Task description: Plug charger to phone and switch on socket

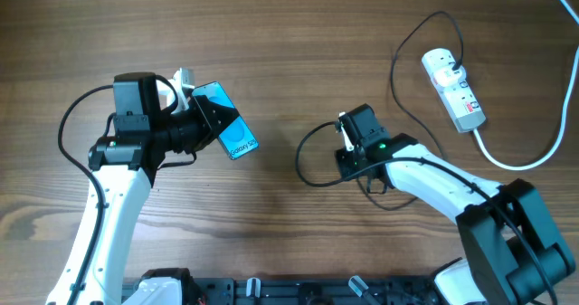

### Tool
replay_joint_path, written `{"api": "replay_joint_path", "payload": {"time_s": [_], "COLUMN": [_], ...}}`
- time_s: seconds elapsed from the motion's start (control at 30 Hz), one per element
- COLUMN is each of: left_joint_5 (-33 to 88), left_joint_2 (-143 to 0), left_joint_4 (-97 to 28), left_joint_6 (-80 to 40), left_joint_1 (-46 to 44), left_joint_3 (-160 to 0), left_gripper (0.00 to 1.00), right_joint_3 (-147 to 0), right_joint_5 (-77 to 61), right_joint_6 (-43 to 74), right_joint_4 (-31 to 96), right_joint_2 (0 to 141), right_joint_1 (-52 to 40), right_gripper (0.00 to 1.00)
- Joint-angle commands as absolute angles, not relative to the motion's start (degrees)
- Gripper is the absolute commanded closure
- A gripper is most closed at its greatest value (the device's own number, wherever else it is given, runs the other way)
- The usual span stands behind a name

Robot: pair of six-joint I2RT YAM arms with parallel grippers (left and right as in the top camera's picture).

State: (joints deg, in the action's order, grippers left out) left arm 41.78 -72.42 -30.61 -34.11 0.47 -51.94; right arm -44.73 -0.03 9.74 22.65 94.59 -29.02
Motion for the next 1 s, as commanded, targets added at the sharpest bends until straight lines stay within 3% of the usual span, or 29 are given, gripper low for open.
{"api": "replay_joint_path", "payload": {"time_s": [0.0, 0.23, 0.47, 0.57, 0.8, 0.97], "left_joint_5": [48.0, 53.6, 61.1, 61.1, 61.9, 64.3], "left_joint_2": [-71.6, -70.1, -70.1, -70.1, -70.1, -70.1], "left_joint_4": [-25.6, -11.3, 2.1, 6.7, 8.2, 10.0], "left_joint_6": [-29.3, -35.8, -44.1, -49.5, -52.9, -55.7], "left_joint_1": [0.5, 0.5, 0.5, 0.5, 0.6, 2.3], "left_joint_3": [-52.3, -52.3, -52.3, -52.3, -52.3, -52.3], "left_gripper": [0.96, 0.96, 0.96, 0.96, 0.96, 0.96], "right_joint_3": [-43.6, -48.4, -48.4, -48.5, -50.1, -50.1], "right_joint_5": [-11.2, -31.6, -71.4, -76.0, -76.7, -86.6], "right_joint_6": [6.5, 4.3, -4.7, -4.1, 7.6, 23.2], "right_joint_4": [27.0, 32.3, 31.0, 29.8, 21.0, 5.3], "right_joint_2": [98.2, 92.9, 90.1, 89.3, 81.7, 77.3], "right_joint_1": [-28.6, -22.4, -22.3, -22.6, -22.7, -23.1], "right_gripper": [0.96, 0.96, 0.96, 0.96, 0.96, 0.95]}}
